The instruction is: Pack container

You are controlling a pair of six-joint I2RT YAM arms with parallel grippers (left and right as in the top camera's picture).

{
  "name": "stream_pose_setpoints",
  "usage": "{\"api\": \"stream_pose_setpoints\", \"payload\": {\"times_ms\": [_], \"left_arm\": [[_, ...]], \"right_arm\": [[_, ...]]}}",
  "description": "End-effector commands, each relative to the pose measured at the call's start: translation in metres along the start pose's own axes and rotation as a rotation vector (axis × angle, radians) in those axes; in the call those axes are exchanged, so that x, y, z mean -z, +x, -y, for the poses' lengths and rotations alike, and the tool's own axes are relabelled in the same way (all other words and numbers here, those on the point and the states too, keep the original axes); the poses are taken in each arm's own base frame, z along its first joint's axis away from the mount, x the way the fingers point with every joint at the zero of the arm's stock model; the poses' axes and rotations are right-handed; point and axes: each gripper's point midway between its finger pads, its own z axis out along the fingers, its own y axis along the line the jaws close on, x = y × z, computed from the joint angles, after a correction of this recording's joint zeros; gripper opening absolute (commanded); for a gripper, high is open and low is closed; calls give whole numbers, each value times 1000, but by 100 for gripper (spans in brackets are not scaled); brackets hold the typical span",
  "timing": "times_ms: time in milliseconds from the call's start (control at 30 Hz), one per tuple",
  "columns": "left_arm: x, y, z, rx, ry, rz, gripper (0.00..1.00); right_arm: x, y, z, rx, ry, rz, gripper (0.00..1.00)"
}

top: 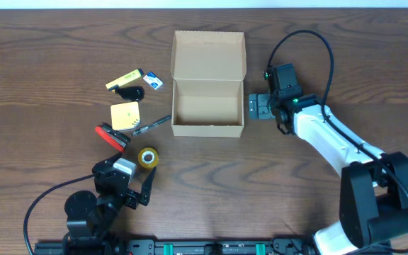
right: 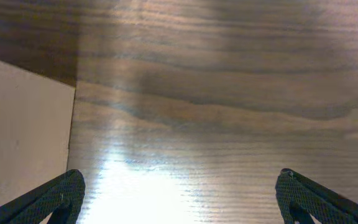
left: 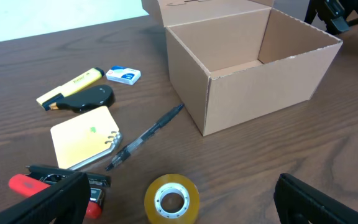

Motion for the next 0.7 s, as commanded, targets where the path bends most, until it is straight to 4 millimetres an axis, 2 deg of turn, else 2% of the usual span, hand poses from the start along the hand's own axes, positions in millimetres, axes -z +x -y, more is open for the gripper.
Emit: {"api": "stream_pose_setpoints", "payload": {"times_ms": [0,667], "left_arm": [[-2,7,2,5,13,-12,95],[-2,6,4,6,28,-7,95]], "right_arm": [[-4,6,0,-32,-13,-23,99],[-4,6,0,-32,-14,-23,99]]}}
